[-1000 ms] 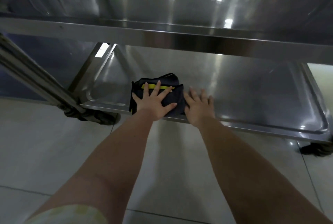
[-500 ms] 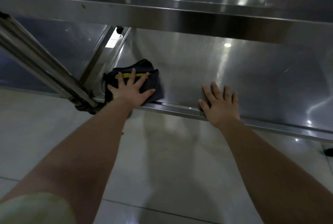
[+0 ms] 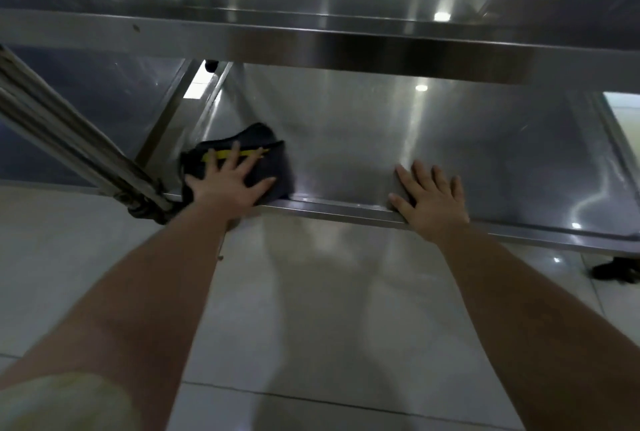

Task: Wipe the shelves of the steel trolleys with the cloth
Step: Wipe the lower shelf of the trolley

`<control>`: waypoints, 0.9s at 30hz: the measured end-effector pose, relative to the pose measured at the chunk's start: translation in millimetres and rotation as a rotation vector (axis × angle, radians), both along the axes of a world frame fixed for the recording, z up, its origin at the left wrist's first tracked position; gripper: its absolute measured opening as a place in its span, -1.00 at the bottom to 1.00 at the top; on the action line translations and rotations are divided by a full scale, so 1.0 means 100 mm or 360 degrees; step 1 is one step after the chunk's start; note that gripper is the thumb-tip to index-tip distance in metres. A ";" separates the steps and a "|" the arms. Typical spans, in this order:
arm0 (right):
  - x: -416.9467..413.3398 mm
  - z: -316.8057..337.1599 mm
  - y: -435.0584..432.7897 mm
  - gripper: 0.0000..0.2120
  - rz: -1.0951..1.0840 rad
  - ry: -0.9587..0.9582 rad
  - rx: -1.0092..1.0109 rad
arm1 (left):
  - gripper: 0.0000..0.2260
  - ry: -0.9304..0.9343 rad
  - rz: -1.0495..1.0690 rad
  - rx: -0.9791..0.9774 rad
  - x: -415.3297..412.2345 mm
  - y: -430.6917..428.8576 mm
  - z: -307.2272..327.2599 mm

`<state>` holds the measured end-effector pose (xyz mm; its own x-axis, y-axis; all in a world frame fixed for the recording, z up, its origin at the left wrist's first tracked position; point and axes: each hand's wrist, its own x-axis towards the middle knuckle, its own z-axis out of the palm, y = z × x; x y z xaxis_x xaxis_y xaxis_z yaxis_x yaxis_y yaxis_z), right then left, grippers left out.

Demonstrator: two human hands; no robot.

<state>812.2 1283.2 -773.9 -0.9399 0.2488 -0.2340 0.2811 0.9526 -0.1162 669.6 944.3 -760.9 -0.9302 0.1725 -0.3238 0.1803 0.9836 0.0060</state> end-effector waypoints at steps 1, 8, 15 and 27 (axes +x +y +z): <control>0.08 0.01 0.14 -0.38 -0.0022 -0.0015 0.0016 | -0.34 -0.0022 0.0040 -0.0038 -0.05 -0.15 0.00; 0.54 0.04 0.82 -0.40 -0.0172 -0.0024 -0.0027 | -0.34 0.0003 -0.0093 -0.0051 0.27 0.55 -0.05; 0.54 0.23 0.92 -0.50 -0.0360 0.0489 -0.0608 | -0.32 -0.0120 -0.0586 0.0112 1.13 2.62 0.00; 0.36 0.06 0.72 -0.44 0.0060 0.0017 -0.0020 | -0.50 0.0201 -0.0342 0.0392 0.75 2.49 -0.01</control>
<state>848.4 1354.9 -767.7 -0.9511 0.2100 -0.2266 0.2434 0.9610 -0.1309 744.4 1193.0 -761.8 -0.8943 0.4274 -0.1326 0.3976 0.8949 0.2027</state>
